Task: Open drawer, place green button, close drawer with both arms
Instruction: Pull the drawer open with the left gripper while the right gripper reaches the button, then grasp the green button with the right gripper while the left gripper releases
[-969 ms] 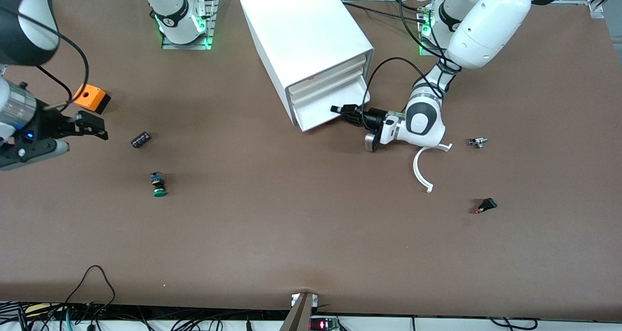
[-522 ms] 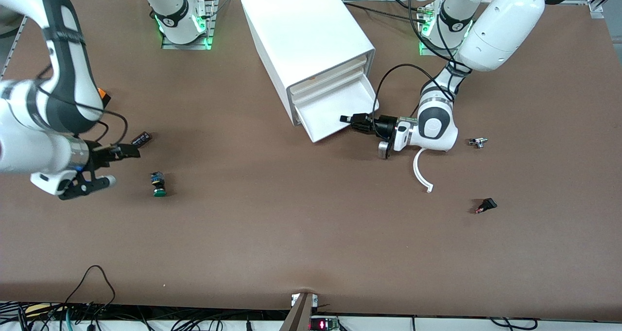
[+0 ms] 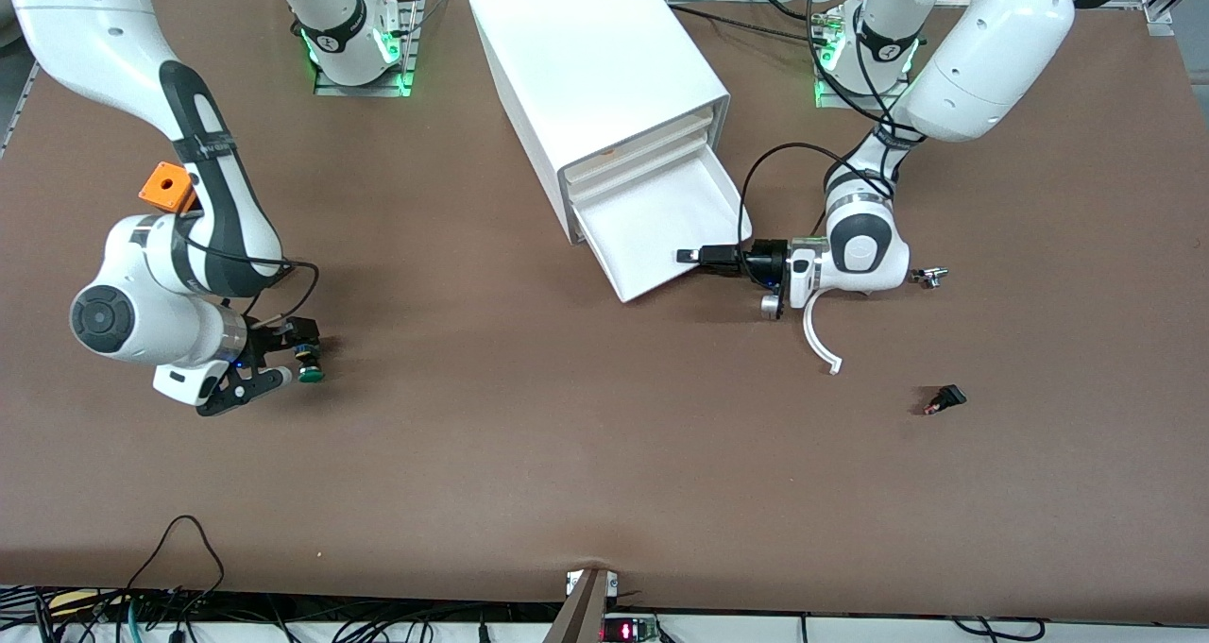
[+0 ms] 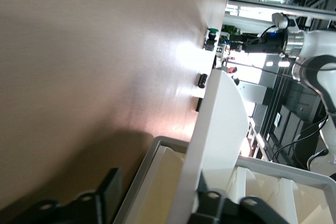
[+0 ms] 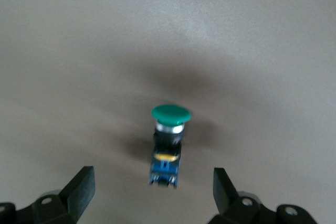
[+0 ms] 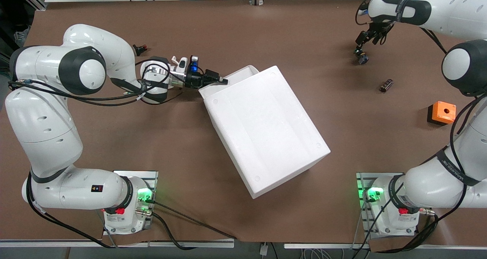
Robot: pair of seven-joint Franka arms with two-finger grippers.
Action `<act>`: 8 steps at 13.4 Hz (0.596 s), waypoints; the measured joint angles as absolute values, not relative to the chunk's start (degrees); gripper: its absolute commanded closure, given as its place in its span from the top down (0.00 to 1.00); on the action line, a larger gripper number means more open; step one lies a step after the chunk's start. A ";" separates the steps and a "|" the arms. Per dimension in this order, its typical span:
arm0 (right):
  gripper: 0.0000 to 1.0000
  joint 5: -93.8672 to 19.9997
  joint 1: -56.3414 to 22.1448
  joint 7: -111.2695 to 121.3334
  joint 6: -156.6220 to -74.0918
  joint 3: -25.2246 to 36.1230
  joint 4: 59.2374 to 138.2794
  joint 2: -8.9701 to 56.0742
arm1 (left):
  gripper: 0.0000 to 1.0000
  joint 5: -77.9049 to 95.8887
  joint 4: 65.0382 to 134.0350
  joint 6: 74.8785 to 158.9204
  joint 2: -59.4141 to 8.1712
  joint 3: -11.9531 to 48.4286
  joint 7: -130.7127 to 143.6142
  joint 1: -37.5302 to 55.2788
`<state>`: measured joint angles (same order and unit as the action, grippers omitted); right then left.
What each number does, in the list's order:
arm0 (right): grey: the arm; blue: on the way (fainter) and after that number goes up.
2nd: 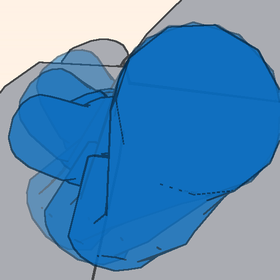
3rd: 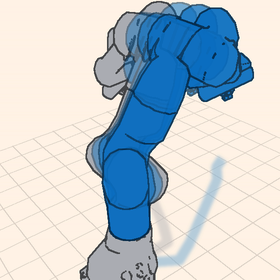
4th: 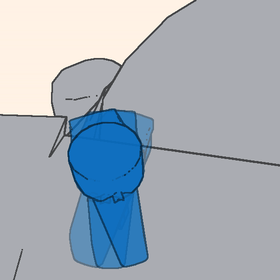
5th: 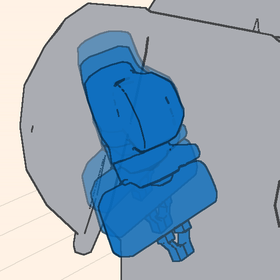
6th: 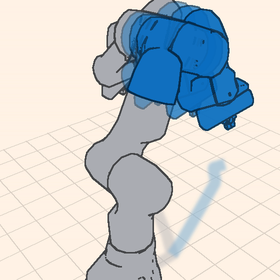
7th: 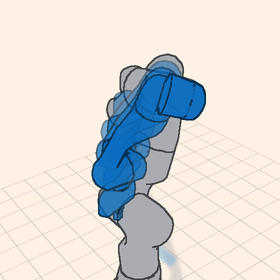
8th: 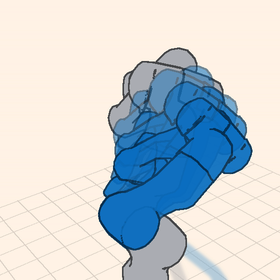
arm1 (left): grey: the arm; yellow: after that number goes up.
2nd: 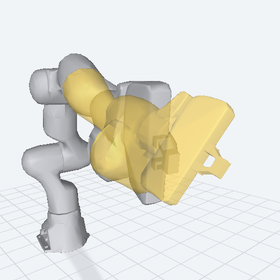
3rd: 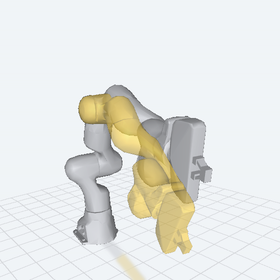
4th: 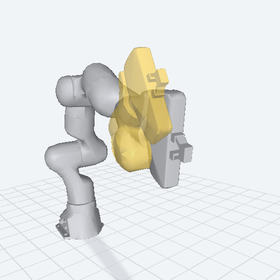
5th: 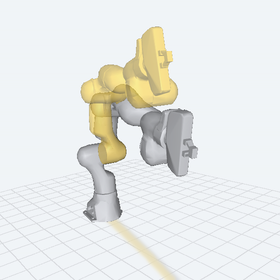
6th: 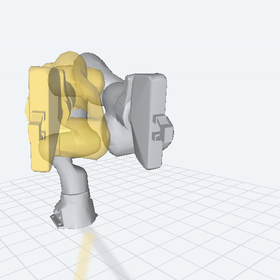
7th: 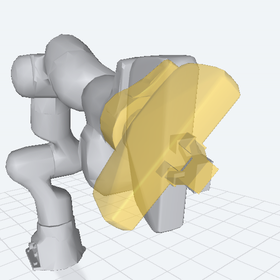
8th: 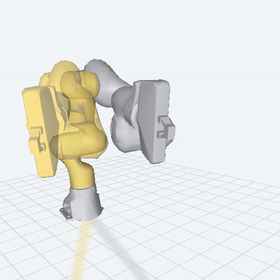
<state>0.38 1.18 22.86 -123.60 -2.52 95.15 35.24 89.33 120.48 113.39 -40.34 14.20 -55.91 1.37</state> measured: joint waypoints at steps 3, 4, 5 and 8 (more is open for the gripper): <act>0.87 0.38 1.22 23.09 -126.07 -2.45 95.69 37.15 | 1.00 88.97 122.35 112.62 -39.26 14.36 -54.07 -0.31; 0.81 0.38 1.22 23.12 -127.06 -2.46 96.42 37.37 | 1.00 88.93 122.88 112.68 -38.56 14.36 -52.99 -0.31; 0.73 0.38 1.22 23.15 -128.20 -2.45 97.37 37.50 | 1.00 88.91 123.28 112.68 -37.74 14.42 -51.37 -0.31; 0.47 0.38 1.22 23.19 -129.72 -2.45 99.34 37.88 | 1.00 84.38 123.69 112.93 -33.24 14.41 -44.23 -0.34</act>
